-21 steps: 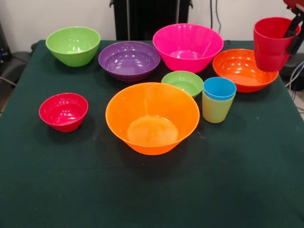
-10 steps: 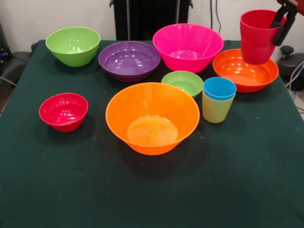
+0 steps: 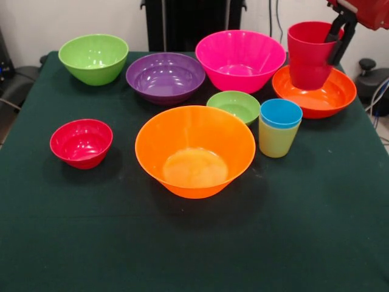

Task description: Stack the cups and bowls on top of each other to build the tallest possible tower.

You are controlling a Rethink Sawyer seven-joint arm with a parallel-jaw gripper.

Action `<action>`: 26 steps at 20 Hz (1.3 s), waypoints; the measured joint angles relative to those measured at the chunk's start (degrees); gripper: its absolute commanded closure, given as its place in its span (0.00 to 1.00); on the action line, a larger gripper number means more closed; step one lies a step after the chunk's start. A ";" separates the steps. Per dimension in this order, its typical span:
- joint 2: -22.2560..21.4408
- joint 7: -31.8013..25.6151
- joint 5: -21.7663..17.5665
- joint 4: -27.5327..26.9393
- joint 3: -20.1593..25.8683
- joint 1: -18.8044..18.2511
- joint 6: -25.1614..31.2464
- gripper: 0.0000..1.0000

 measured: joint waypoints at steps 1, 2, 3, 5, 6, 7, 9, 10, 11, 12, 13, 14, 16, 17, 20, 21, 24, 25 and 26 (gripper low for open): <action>-0.06 0.00 -0.09 0.13 0.03 -0.01 -0.15 1.00; -0.30 0.00 -0.43 0.60 0.17 -0.04 -0.63 1.00; -0.41 0.00 -0.58 0.80 0.23 -0.05 -0.82 1.00; -0.73 0.00 -1.10 1.52 0.47 -0.08 -1.54 1.00; -0.75 0.00 -1.17 1.67 0.53 -0.09 -1.70 1.00; -0.76 0.00 -1.22 1.73 0.56 -0.11 -1.78 1.00; -0.75 0.00 -1.44 1.99 0.87 -0.20 -2.20 1.00; -0.76 0.00 -1.50 2.06 0.96 -0.23 -2.30 1.00; -0.76 0.00 -1.53 2.09 1.01 -0.25 -2.36 1.00; -0.75 0.00 -1.54 2.27 1.19 -0.31 -2.64 1.00; -0.76 0.00 -1.54 2.43 1.32 -0.36 -2.92 1.00; -0.77 0.00 -1.54 2.50 1.36 -0.37 -3.03 1.00; -0.80 0.00 -1.56 2.89 1.53 -0.41 -3.71 1.00; -0.87 0.00 -1.68 3.37 1.68 -0.43 -4.60 1.00; -0.97 0.00 -1.67 3.91 1.92 -0.49 -5.86 1.00; -1.01 0.00 -1.67 4.06 2.01 -0.52 -6.24 1.00; -1.34 0.00 -1.68 4.77 2.34 -0.66 -7.53 1.00; -1.40 0.00 -1.68 4.86 2.38 -0.68 -7.64 1.00; -1.67 0.00 -1.68 5.17 2.55 -0.78 -8.04 1.00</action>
